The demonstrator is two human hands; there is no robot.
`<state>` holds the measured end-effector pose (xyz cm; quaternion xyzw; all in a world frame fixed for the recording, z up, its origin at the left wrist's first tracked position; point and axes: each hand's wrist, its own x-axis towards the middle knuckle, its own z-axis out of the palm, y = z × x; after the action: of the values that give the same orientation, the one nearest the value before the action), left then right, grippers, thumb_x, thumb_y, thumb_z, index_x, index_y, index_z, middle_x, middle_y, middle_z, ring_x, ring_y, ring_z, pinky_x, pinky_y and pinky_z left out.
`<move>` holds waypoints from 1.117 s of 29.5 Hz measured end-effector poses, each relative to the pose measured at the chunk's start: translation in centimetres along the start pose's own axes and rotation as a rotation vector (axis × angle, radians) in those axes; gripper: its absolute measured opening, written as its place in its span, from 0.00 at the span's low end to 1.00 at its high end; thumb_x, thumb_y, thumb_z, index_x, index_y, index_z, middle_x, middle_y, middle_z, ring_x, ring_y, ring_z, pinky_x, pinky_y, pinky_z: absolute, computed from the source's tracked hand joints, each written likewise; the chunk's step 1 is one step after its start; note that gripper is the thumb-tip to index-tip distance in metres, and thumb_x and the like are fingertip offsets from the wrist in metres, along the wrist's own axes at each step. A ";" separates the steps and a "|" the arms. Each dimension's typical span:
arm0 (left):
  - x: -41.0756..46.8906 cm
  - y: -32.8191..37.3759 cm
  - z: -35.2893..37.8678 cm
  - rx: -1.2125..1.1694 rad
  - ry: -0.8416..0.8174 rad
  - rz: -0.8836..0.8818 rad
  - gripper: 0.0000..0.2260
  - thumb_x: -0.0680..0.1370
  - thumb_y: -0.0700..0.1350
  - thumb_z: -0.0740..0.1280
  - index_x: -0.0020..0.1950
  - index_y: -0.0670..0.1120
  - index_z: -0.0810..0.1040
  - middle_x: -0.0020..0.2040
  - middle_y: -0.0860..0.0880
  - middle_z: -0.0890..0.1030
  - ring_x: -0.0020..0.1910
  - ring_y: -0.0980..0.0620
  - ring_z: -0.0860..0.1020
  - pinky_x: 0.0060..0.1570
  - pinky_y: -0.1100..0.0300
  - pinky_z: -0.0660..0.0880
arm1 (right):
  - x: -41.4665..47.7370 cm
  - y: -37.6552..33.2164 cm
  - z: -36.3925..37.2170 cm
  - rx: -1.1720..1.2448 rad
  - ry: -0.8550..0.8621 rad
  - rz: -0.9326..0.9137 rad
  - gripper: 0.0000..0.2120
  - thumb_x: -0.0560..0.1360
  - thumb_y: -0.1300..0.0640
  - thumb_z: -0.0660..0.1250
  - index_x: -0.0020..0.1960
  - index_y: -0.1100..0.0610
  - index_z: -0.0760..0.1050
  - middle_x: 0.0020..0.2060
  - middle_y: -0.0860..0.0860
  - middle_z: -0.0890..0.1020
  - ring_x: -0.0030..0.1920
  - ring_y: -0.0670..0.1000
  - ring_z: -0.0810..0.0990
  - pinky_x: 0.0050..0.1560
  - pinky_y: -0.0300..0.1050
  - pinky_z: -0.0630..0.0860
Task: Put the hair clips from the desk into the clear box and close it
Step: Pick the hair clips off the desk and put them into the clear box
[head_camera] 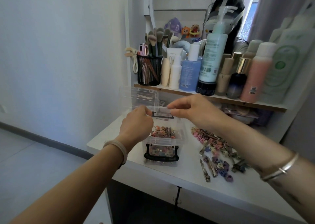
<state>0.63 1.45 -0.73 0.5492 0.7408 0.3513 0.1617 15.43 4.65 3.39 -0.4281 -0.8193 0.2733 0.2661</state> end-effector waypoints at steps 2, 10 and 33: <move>0.0 0.0 0.0 -0.005 -0.003 0.002 0.16 0.78 0.38 0.53 0.62 0.45 0.72 0.58 0.45 0.77 0.49 0.46 0.74 0.53 0.53 0.70 | -0.2 1.3 -0.8 -0.126 0.019 -0.008 0.11 0.75 0.61 0.66 0.56 0.54 0.79 0.46 0.44 0.78 0.48 0.44 0.77 0.50 0.36 0.70; -0.1 0.3 0.1 -0.007 -0.006 -0.001 0.16 0.78 0.37 0.53 0.62 0.46 0.73 0.60 0.45 0.76 0.49 0.47 0.71 0.53 0.54 0.69 | -2.6 7.2 -0.1 -0.733 -0.382 0.050 0.17 0.72 0.68 0.61 0.56 0.53 0.78 0.55 0.48 0.80 0.58 0.49 0.77 0.57 0.40 0.74; -0.4 0.5 0.3 -0.008 -0.005 -0.005 0.16 0.78 0.37 0.52 0.62 0.46 0.72 0.61 0.44 0.75 0.54 0.44 0.74 0.52 0.55 0.69 | -5.6 4.2 -0.9 -0.630 -0.469 0.242 0.25 0.70 0.41 0.68 0.62 0.52 0.70 0.54 0.48 0.78 0.48 0.48 0.80 0.46 0.38 0.74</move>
<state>1.29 1.23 -0.61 0.5477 0.7402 0.3527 0.1664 21.11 2.12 0.08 -0.5079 -0.8451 0.1288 -0.1060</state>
